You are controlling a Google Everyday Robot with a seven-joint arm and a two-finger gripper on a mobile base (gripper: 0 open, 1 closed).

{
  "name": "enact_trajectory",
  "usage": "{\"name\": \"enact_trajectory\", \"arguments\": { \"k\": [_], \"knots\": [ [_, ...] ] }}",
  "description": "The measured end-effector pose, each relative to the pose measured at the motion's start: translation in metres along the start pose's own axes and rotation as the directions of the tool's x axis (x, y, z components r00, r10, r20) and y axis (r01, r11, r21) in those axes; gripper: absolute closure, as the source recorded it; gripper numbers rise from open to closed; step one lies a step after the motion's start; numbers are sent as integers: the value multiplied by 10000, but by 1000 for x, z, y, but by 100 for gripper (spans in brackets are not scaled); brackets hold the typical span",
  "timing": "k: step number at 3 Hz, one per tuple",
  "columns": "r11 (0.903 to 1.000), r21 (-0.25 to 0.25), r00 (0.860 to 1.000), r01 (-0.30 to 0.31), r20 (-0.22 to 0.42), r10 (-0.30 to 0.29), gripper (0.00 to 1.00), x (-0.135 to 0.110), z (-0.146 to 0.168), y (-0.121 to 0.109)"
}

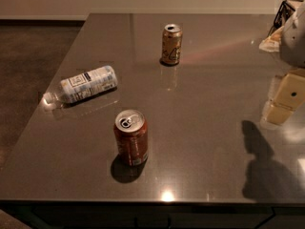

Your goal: Knock coke can over

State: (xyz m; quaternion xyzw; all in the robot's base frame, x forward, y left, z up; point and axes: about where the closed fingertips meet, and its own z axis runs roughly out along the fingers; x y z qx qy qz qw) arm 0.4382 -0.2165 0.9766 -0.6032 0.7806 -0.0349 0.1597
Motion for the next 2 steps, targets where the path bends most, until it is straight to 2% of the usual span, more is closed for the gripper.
{"name": "enact_trajectory", "arguments": {
  "k": [1,2],
  "knots": [
    [10000,2,10000,0,1,0,0,0,0,0],
    [9994,-194,9982,278,542,-268,0,-11,3,7]
  ]
}}
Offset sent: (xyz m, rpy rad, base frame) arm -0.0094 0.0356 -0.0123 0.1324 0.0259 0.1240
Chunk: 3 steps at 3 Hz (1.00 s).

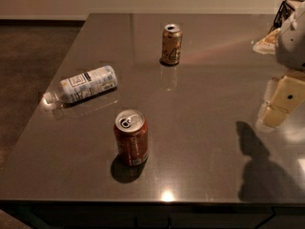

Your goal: Knock coke can over

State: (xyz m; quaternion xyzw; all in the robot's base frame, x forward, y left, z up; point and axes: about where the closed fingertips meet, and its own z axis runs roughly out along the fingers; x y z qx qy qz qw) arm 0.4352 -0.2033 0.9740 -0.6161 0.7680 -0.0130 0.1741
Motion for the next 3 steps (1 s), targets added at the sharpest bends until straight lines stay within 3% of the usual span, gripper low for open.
{"name": "enact_trajectory", "arguments": {
  "k": [1,3],
  "knots": [
    [9991,-265,9974,338,650,-320,0,-13,9,10],
    [9824,-1154,9489,1471,2967,-1072,0,-92,48,51]
  ]
}}
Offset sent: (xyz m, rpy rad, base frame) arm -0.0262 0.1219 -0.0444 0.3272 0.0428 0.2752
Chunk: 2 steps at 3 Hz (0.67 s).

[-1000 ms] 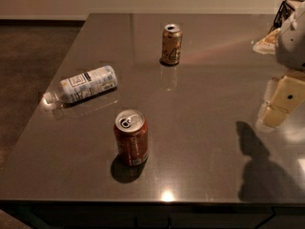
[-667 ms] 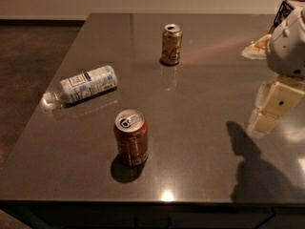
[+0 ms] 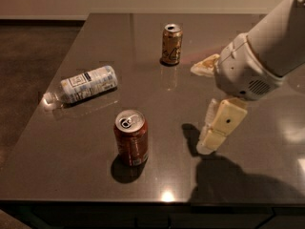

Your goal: Knock coke can over

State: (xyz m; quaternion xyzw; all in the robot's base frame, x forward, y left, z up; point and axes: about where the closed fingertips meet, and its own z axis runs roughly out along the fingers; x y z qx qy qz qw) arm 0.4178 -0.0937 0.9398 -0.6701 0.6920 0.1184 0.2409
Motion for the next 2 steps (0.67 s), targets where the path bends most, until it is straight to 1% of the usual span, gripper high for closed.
{"name": "enact_trajectory", "arguments": {
  "k": [1,2],
  "knots": [
    [9978,-479,9963,469,742,-433,0,-33,25,11],
    [9920,-838,9896,941,1171,-840,0,-58,48,23]
  ]
}}
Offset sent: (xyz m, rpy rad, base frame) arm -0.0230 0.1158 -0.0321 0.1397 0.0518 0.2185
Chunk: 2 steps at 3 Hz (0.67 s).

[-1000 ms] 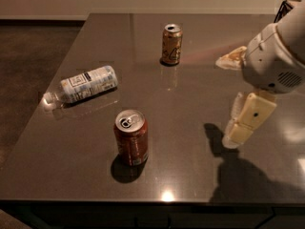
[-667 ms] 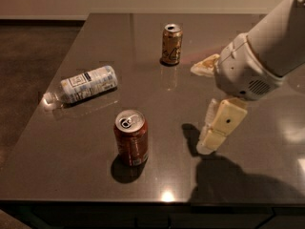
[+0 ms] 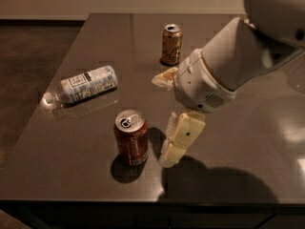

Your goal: Knock coke can over

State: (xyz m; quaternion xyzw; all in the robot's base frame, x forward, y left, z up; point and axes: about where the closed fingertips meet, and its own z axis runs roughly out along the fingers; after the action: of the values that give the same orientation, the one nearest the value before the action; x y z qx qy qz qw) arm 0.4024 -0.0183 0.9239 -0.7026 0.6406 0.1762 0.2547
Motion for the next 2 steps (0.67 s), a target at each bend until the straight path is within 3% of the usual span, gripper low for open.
{"name": "enact_trajectory", "arguments": {
  "k": [2],
  "knots": [
    [9952,-791,9975,568,468,-532,0,-33,49,13]
  ]
}}
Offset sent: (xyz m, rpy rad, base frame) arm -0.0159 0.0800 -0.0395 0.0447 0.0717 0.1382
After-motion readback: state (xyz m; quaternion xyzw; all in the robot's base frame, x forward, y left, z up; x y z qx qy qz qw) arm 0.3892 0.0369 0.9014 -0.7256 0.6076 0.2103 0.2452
